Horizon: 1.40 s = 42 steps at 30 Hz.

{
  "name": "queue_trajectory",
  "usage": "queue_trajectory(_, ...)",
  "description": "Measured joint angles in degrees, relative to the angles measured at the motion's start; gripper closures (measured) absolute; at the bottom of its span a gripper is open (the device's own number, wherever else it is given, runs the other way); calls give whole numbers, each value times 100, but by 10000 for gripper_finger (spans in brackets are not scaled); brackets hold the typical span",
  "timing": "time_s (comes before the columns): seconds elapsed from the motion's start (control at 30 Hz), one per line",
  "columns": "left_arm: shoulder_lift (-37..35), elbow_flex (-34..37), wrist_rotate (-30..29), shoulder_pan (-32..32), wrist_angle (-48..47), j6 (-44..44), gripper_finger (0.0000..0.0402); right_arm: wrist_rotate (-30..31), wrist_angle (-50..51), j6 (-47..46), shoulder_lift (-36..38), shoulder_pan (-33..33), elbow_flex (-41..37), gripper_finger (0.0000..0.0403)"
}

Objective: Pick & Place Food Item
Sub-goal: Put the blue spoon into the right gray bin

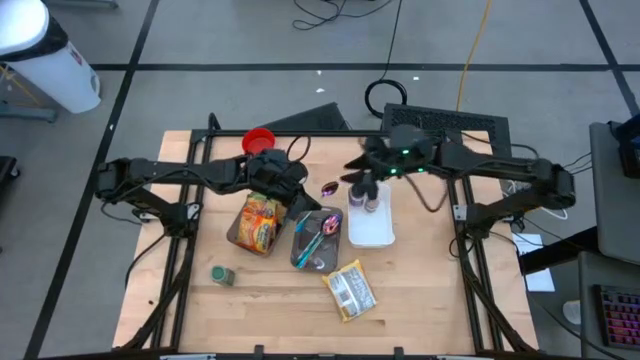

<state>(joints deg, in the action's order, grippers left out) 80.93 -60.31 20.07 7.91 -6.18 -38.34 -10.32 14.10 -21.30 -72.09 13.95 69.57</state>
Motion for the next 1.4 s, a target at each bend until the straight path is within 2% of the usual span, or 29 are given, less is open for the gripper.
queue_trajectory(0.17,38,-4,-393,-253,285,-307,397,555,17,99,893,110,-553,194)
queue_trajectory(0.3,175,-6,-716,-527,323,-648,396,598,-206,-158,1458,109,-1170,196)
queue_trajectory(0.47,511,-4,-1104,-844,355,-1072,394,538,-1051,-844,1979,92,-2205,197)
queue_trajectory(0.63,988,-7,-1177,-1009,536,-1528,397,90,-2248,-1680,2310,53,-3227,197)
queue_trajectory(0.73,1326,-7,-1105,-1079,545,-1758,393,-69,-2686,-1988,2393,-27,-3580,197)
queue_trajectory(0.93,1736,-3,-940,-1116,415,-1978,393,-89,-2638,-2000,2535,-193,-3729,197)
queue_trajectory(1.13,1824,0,-834,-1017,-188,-2244,396,-37,-2628,-1827,2539,-244,-3729,197)
queue_trajectory(1.4,2038,-13,-715,-971,-3,-2374,395,-27,-2615,-1631,2532,-242,-3729,197)
